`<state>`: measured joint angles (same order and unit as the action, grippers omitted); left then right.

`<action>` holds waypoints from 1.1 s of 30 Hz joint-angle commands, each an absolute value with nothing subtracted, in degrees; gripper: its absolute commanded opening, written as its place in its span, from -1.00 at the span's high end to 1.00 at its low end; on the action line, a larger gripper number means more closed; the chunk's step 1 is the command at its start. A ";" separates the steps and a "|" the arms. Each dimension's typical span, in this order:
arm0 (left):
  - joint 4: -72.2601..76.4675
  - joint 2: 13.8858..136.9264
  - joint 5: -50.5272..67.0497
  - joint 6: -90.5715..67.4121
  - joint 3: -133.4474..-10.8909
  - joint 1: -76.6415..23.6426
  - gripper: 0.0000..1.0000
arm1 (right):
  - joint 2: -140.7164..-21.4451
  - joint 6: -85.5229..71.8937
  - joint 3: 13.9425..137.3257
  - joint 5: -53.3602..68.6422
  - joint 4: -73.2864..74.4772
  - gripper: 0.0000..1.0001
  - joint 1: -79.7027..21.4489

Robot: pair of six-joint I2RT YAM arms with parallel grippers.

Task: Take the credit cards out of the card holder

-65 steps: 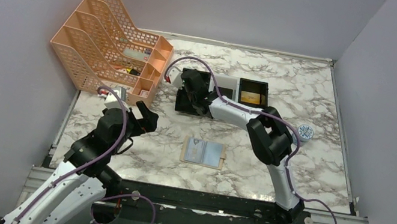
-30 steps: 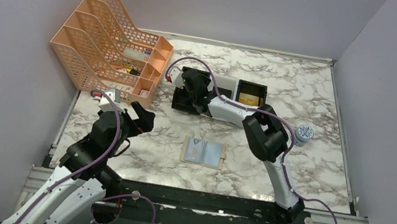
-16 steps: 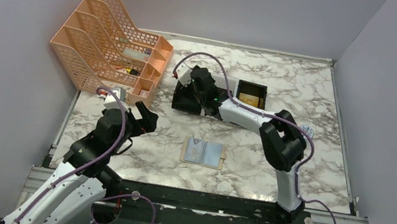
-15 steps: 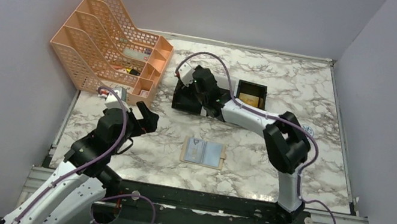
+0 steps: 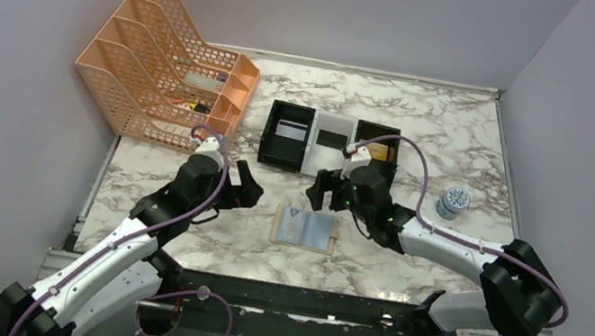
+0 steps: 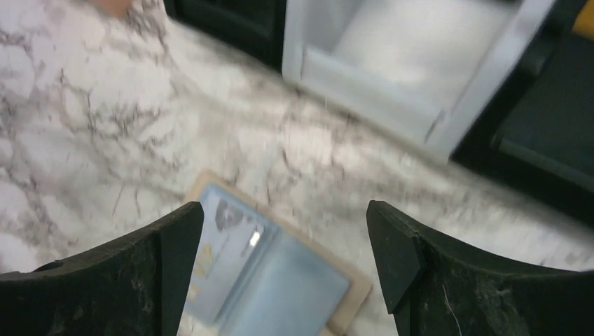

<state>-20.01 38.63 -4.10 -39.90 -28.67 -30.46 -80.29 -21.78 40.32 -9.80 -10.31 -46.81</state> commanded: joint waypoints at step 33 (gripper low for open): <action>6.93 60.45 14.90 -42.19 -22.18 -32.16 -0.79 | -78.35 -25.36 47.14 -15.03 6.82 -0.49 -35.72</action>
